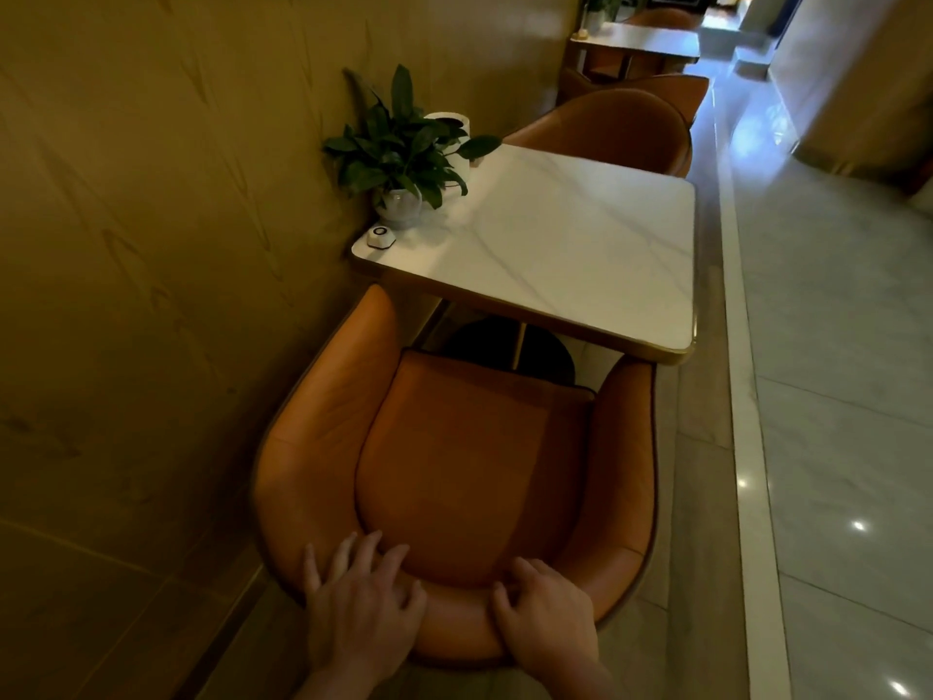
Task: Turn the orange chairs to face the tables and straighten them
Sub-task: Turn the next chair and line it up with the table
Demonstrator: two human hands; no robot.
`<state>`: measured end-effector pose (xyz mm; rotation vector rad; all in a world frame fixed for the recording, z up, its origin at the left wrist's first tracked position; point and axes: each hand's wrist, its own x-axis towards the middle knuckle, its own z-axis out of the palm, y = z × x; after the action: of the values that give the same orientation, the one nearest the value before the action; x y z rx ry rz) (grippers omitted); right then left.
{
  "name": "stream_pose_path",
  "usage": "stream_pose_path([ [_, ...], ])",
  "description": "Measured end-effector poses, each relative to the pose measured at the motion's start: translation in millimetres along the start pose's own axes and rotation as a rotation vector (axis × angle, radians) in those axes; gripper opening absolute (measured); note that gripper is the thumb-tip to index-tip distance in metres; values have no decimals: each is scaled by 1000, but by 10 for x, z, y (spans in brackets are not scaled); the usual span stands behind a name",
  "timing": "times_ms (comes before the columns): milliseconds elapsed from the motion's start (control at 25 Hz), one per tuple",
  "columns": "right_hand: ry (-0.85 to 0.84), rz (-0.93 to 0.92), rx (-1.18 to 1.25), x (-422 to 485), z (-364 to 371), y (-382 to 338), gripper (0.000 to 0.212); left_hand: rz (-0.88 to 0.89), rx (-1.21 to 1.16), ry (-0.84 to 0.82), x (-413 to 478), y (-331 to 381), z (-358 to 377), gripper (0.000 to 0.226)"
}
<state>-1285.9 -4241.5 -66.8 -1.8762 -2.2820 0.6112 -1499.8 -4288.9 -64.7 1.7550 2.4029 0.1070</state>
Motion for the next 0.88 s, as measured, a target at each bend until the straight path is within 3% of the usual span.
stream_pose_path([
  [120, 1, 22, -10, 71, 25, -89, 36, -9, 38, -29, 119, -54, -53, 47],
  [360, -18, 25, -12, 254, 3, -275, 32, 9, 165, -159, 434, -191, -126, 73],
  [640, -30, 34, 36, 429, 71, -414, 32, 73, 110, -129, 628, -345, -169, 50],
  [880, -16, 12, 36, 634, 89, -558, 33, 40, 189, -192, 865, -438, -291, 76],
])
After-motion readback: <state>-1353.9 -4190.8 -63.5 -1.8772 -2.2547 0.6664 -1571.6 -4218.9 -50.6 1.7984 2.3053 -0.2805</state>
